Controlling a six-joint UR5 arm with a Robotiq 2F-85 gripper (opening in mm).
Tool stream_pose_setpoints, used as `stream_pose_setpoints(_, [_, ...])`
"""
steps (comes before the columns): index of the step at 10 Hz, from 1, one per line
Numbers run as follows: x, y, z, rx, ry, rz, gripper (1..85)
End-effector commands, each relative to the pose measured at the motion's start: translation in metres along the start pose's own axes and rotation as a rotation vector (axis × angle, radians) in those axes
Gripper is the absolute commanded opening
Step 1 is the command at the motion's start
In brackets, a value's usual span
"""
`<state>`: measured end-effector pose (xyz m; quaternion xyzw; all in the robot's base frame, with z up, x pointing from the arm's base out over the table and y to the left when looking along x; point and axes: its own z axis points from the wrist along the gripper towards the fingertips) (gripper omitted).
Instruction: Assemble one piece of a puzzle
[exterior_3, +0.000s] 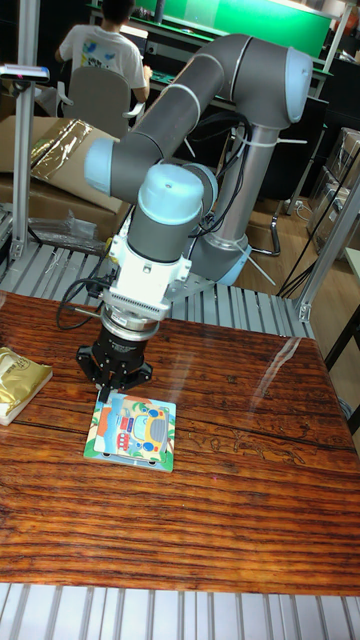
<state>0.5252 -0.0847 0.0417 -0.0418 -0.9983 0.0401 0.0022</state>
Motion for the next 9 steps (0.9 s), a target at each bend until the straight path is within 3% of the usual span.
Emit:
stream_pose_setpoints(1, [0.013, 0.004, -0.005, -0.057, 0.052, 0.06, 1.3])
stream_pose_setpoints(2, [0.004, 0.015, -0.007, -0.128, 0.008, 0.046, 1.3])
stream_pose_setpoints(4, [-0.006, 0.027, -0.003, -0.133, -0.024, 0.035, 1.3])
stream_pose_setpoints(9, [-0.009, 0.029, 0.003, -0.119, -0.036, -0.024, 1.3])
